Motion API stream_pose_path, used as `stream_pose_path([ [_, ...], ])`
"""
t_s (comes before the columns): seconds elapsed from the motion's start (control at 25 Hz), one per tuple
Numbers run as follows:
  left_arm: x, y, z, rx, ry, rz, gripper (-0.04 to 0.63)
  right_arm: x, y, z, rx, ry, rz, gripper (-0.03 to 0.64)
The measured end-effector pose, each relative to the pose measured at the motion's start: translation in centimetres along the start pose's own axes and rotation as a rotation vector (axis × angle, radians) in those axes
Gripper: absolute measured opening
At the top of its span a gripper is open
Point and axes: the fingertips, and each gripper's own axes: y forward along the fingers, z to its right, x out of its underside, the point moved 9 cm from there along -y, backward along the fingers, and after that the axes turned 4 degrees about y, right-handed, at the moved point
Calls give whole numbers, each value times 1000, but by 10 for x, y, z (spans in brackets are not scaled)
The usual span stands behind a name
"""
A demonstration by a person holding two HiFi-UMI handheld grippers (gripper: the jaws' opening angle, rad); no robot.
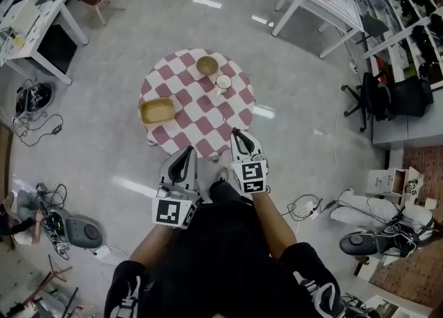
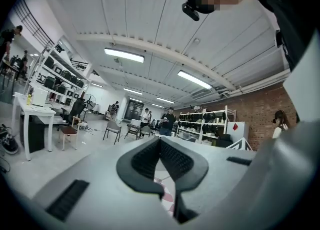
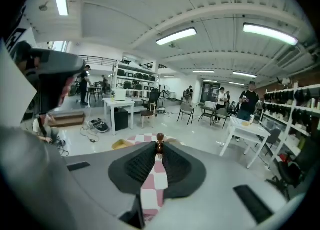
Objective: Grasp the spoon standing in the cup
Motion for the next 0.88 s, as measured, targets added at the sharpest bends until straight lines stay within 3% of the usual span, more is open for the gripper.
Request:
stream_pose_path([
  [0.44, 8, -12, 47, 31, 42, -24, 9, -1, -81, -1, -6, 186, 109, 60],
  [0.88, 7, -20, 103, -23, 71, -9, 9, 8, -145, 13, -65, 219, 164, 60],
])
